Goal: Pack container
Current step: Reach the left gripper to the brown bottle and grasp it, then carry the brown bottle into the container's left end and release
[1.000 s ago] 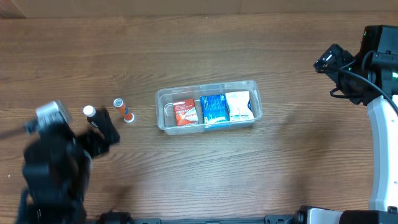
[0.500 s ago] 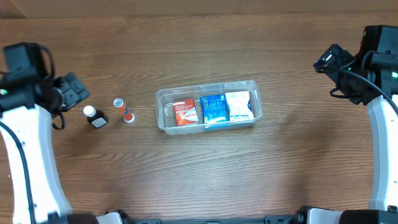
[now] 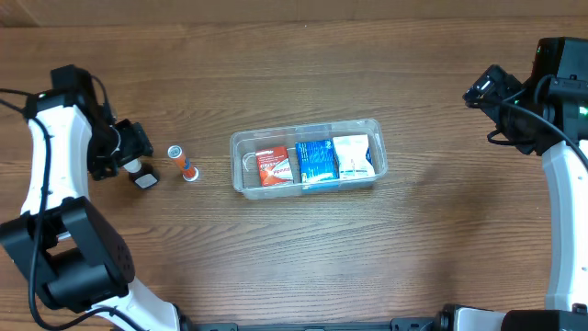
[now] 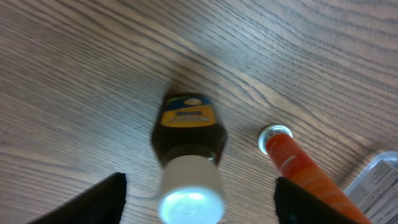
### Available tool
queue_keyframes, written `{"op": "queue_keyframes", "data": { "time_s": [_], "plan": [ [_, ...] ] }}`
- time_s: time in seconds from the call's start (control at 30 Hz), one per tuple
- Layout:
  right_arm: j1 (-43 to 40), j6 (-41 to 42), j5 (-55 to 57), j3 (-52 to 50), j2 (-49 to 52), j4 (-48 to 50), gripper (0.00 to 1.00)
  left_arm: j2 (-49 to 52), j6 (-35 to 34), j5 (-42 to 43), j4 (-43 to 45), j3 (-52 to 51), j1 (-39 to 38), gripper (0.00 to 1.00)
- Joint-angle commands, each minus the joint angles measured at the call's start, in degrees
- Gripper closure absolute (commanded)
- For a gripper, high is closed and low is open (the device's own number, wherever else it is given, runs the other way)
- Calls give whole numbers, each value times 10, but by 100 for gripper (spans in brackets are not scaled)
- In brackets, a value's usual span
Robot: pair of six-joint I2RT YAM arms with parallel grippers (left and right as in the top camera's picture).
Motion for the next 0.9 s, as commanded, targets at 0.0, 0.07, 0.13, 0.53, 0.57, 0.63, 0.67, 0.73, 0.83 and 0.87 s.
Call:
{"op": "queue_keyframes", "data": {
  "time_s": [0.0, 0.07, 0.13, 0.53, 0.57, 0.63, 0.67, 0.73, 0.83, 0.87],
  "plan": [
    [-1, -2, -3, 2, -1, 3, 0, 18, 15, -24, -1, 0, -17, 36],
    [-1, -2, -3, 2, -1, 3, 0, 20, 15, -24, 9, -17, -17, 38],
    [-1, -2, -3, 2, -1, 3, 0, 20, 10, -24, 19, -28, -17, 42],
    [-1, -2, -3, 2, -1, 3, 0, -4, -9, -24, -29, 27, -17, 85],
    [-1, -2, -3, 2, -1, 3, 0, -32, -9, -24, -60, 70, -21, 85],
    [-1, -2, -3, 2, -1, 3, 0, -85, -8, -23, -106, 139, -40, 85],
    [-1, -2, -3, 2, -1, 3, 0, -115, -6, -24, -125, 168, -57, 84],
    [-1, -2, -3, 2, -1, 3, 0, -191, -7, -19, -139, 196, -126, 83],
    [-1, -2, -3, 2, -1, 3, 0, -235, -16, -20, -145, 196, -248, 83],
    [-1, -2, -3, 2, -1, 3, 0, -235, -21, -20, -145, 195, -274, 83]
  ]
}}
